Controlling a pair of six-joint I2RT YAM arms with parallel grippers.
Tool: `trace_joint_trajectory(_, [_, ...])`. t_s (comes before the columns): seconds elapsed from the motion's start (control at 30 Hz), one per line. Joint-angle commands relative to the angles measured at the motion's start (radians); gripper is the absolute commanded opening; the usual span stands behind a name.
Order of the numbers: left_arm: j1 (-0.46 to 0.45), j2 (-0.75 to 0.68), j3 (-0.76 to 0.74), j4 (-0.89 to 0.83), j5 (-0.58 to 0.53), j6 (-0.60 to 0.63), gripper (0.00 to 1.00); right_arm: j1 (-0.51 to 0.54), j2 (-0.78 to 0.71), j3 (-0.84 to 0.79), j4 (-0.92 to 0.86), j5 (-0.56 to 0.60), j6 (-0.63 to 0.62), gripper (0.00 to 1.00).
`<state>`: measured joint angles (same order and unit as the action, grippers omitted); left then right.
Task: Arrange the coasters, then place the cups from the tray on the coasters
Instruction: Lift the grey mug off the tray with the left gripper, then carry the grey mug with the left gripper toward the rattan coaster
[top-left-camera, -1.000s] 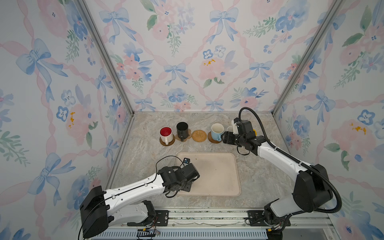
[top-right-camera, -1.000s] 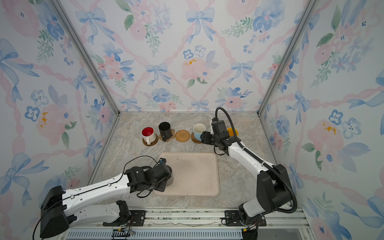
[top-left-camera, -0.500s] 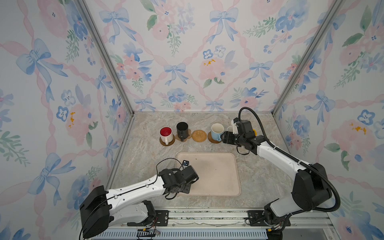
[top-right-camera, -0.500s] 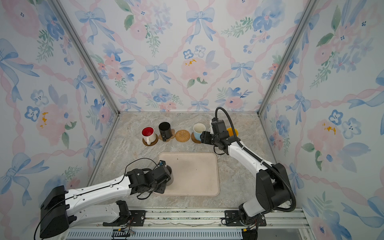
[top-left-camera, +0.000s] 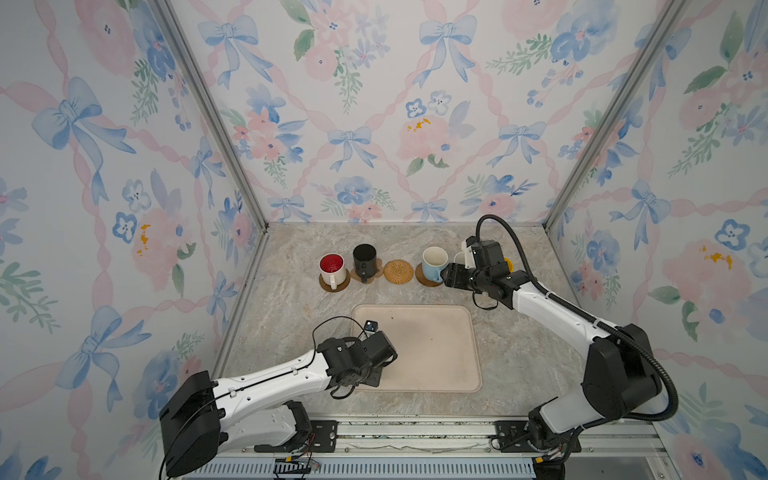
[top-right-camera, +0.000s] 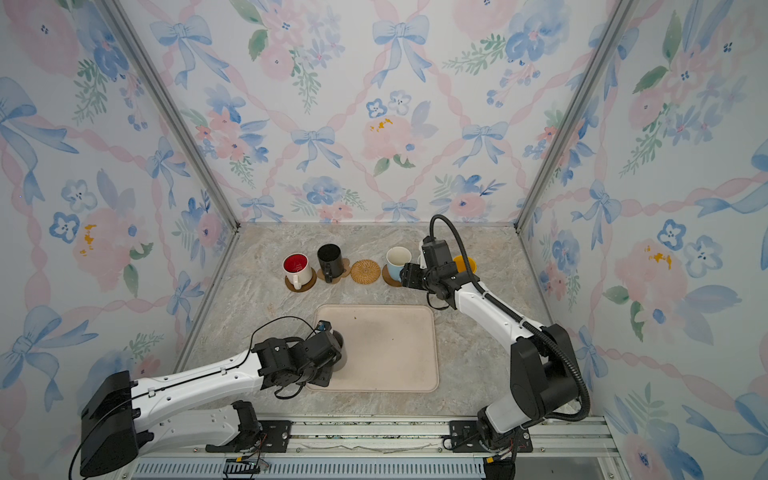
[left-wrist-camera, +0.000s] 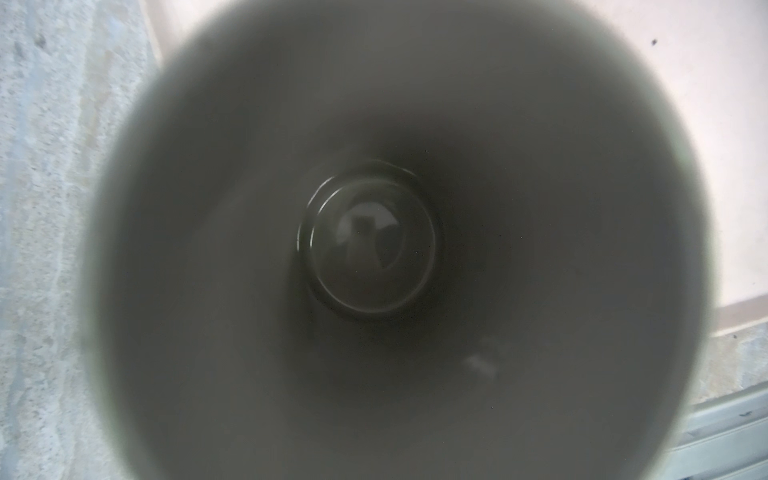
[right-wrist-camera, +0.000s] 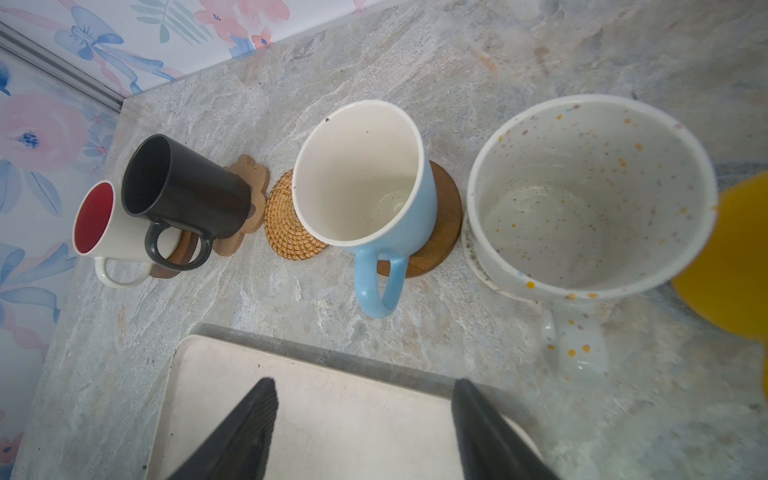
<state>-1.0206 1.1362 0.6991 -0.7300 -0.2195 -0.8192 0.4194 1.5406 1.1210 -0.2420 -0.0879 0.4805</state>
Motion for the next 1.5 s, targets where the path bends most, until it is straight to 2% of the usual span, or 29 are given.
trace_joint_trajectory(0.0, [0.006, 0.012, -0.015, -0.003, 0.001, -0.012, 0.20, -0.011, 0.011, 0.033, 0.005, -0.014, 0.009, 0.70])
trace_joint_trajectory(0.27, [0.006, 0.021, 0.008, -0.003, -0.002, -0.011, 0.00, -0.012, 0.010, 0.033, 0.002, -0.013, 0.010, 0.69])
trace_joint_trajectory(0.53, [0.005, 0.030, 0.030, -0.003, -0.014, 0.004, 0.00, -0.019, 0.003, 0.030, -0.002, -0.015, 0.011, 0.69])
trace_joint_trajectory(0.97, [0.008, 0.030, 0.150, -0.004, -0.079, 0.045, 0.00, -0.024, -0.007, 0.026, -0.002, -0.025, 0.011, 0.69])
trace_joint_trajectory(1.47, [0.074, 0.151, 0.264, 0.008, -0.136, 0.137, 0.00, -0.036, -0.030, 0.011, 0.012, -0.041, 0.007, 0.69])
